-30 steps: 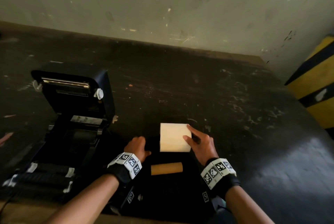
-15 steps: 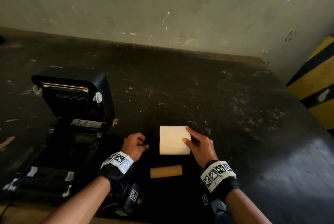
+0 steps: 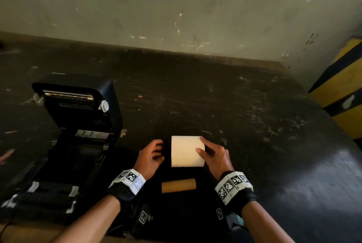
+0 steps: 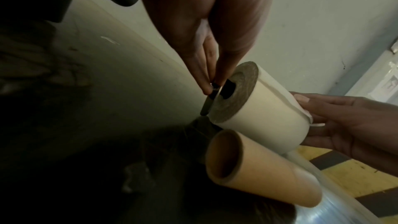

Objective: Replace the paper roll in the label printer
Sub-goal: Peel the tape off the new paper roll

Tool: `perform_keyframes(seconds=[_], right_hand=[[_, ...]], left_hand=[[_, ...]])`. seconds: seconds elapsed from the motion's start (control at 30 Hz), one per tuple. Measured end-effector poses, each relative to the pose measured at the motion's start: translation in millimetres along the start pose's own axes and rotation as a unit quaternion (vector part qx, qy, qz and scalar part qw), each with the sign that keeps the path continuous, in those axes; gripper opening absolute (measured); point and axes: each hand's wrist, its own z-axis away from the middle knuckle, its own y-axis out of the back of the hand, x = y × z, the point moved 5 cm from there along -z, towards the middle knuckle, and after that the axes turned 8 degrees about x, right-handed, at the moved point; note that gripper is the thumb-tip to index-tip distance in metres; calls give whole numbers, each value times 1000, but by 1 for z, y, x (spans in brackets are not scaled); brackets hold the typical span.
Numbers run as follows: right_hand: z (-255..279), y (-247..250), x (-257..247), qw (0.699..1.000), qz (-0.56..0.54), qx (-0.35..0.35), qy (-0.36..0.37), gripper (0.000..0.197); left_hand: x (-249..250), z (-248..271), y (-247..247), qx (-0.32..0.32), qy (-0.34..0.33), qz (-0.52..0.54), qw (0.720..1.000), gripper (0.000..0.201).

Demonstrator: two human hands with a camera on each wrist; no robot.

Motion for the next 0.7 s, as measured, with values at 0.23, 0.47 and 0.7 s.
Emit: perform_keyframes(seconds=[0.23,0.47,0.7], right_hand=[[1,1,-1,1000,-5,-3,-1,51],[1,1,-2,1000,0,-6,-3,52],[1,1,-2,1000,6,-7,3,51]], left_hand=[[-9,-1,-2,-14,13,8,1000,65],[-6,-10,-4,-42,22,23,999,65],[5,-16,0,-68,18,-6,997,58]])
